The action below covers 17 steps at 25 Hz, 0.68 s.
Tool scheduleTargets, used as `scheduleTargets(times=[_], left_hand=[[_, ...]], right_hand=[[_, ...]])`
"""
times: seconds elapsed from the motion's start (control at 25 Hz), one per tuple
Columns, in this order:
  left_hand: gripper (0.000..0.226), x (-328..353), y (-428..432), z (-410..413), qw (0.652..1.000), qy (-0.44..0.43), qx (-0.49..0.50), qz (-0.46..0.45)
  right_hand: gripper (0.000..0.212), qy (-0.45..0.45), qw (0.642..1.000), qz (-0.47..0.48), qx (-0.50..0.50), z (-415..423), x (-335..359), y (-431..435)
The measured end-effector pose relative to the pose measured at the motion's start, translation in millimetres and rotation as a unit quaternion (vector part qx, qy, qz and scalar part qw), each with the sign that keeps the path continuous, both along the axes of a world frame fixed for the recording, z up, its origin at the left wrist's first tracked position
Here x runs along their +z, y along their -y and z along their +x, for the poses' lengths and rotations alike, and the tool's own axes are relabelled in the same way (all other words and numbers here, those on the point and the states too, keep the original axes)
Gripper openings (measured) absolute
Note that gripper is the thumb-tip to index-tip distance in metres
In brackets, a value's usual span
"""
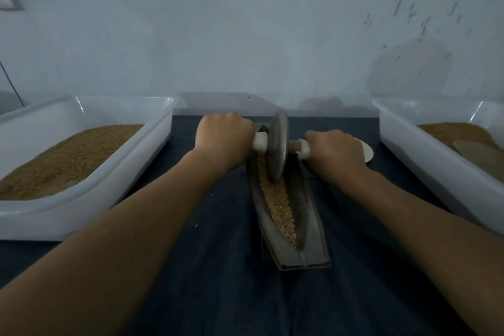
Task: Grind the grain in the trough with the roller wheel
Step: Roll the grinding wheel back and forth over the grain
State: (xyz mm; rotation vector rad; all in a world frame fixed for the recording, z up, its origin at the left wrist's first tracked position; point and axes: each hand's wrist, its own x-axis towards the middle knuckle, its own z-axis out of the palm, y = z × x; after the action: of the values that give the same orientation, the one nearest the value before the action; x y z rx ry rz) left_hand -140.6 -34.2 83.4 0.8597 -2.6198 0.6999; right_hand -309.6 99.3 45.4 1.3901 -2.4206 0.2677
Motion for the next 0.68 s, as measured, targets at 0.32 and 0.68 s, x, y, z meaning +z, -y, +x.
scheduleTargets(times=[0.32, 0.68], left_hand=[[0.057, -27.3, -42.5, 75.3, 0.99, -0.08, -0.109, -0.03], [0.01, -10.5, 11.0, 8.9, 0.998, -0.016, -0.011, 0.058]], right_hand=[[0.028, -0.164, 0.981, -0.059, 0.086, 29.2, -8.4, -84.1], [0.028, -0.07, 0.997, 0.021, -0.016, 2.1, 12.1, -3.9]])
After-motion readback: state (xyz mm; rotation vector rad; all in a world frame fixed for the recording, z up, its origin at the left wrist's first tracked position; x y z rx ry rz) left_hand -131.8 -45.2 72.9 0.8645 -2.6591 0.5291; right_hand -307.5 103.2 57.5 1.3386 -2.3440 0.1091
